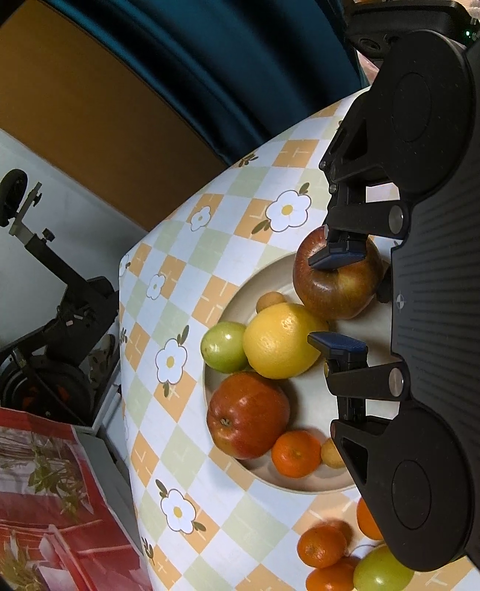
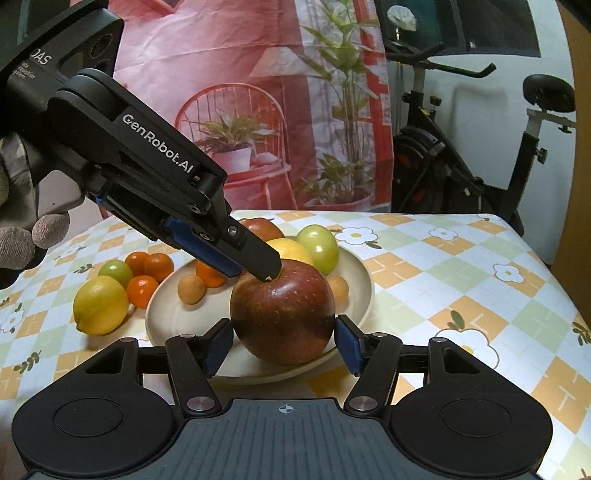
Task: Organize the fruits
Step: 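Carry the red apple over the beige plate and lower it with both tools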
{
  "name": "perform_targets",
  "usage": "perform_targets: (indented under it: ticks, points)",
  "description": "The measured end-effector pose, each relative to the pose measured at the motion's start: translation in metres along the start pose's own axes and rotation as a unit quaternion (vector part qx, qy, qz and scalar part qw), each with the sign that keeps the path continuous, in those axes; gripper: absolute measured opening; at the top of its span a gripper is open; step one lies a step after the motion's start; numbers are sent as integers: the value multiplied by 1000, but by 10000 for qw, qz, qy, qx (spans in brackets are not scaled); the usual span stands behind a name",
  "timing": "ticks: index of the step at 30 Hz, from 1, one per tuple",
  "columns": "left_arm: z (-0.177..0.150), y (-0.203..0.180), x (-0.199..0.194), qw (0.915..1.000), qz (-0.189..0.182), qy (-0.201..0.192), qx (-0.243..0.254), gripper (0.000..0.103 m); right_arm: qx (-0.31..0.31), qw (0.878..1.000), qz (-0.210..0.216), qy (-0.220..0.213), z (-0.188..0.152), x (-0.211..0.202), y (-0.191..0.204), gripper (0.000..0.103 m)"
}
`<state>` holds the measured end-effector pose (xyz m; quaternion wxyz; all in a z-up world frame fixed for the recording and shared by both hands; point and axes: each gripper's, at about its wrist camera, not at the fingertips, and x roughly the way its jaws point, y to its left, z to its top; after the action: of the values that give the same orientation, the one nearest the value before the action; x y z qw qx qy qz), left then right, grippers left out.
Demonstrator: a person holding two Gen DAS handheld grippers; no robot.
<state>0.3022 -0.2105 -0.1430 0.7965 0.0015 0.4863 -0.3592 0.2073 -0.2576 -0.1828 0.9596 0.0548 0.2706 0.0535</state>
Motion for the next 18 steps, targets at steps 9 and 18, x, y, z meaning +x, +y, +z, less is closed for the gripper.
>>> perform_targets:
  ticks: [9, 18]
  points:
    - [-5, 4, -2, 10000, 45, 4, -43, 38, -203, 9998, 14, -14, -3, -1, 7, 61]
    - [-10, 11, -1, 9998, 153, 82, -116, 38, -309, 9994, 173, 23, -4, 0, 8, 62]
